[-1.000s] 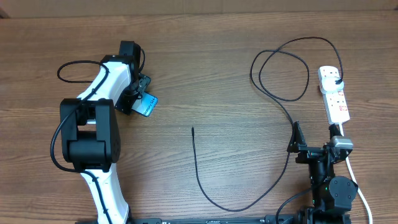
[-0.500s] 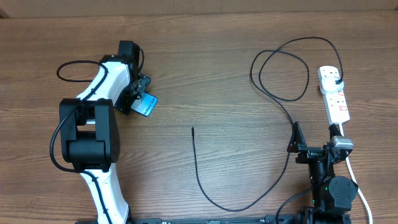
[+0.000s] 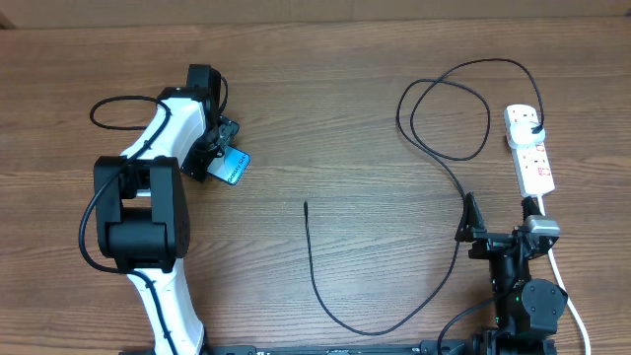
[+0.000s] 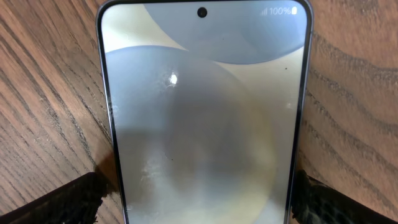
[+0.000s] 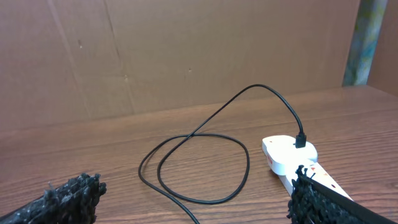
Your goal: Plug charger to phone and switch on socket
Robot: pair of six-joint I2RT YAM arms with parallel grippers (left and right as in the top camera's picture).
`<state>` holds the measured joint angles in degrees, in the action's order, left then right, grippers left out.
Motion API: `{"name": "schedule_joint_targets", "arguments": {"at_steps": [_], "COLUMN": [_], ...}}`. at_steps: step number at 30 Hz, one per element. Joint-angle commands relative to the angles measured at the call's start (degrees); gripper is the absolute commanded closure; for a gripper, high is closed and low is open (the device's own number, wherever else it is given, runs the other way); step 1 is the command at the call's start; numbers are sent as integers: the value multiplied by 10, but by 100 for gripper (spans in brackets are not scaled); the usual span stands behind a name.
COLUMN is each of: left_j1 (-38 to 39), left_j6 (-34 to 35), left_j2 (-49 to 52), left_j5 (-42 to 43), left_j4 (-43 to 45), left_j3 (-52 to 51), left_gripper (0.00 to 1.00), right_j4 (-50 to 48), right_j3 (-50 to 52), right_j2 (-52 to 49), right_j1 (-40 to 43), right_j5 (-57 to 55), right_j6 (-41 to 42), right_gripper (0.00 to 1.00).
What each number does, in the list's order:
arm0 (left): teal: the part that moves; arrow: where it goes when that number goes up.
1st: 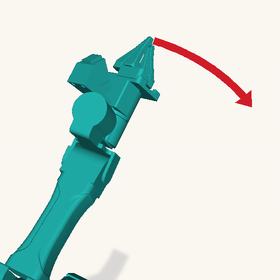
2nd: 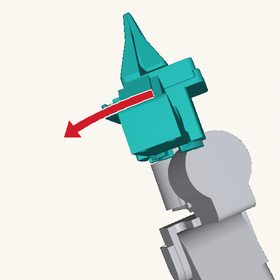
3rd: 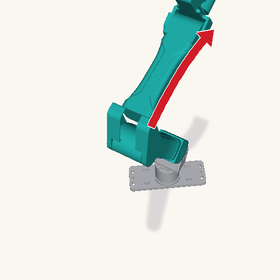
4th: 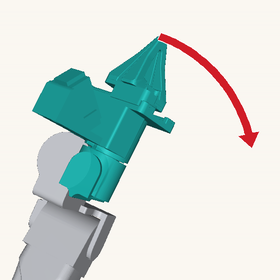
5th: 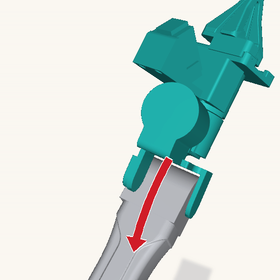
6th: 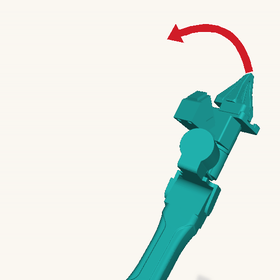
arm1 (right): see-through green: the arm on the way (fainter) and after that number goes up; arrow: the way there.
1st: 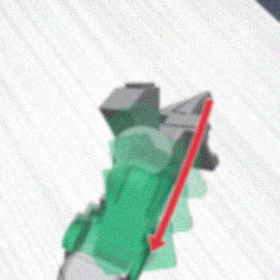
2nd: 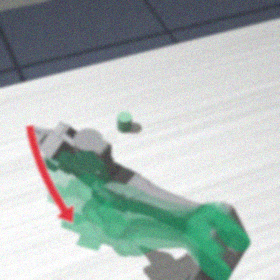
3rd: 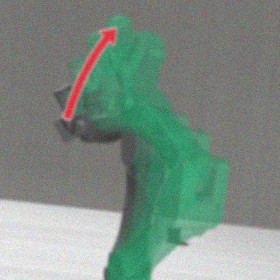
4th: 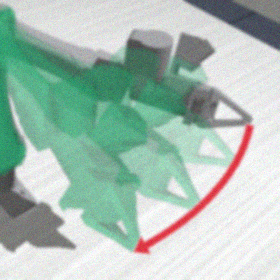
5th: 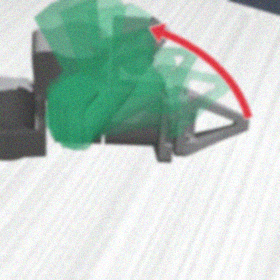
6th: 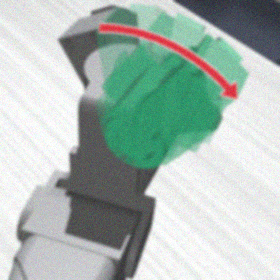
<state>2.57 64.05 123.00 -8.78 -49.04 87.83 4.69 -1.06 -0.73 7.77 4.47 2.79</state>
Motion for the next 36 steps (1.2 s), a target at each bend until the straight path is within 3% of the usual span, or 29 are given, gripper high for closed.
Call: {"name": "schedule_joint_targets", "arguments": {"at_steps": [1,36], "left_j1": [-3,-3], "left_j6": [-11,-13], "left_j2": [24,48], "left_j5": [26,40], "left_j4": [2,11], "left_j3": [-22,-22], "left_gripper": [0,0], "right_j4": [-2,-2], "right_j3": [6,6], "right_j2": [6,6], "right_j1": [-3,-3], "right_j5": [-4,-4], "right_j6": [0,0], "right_gripper": [0,0]}}
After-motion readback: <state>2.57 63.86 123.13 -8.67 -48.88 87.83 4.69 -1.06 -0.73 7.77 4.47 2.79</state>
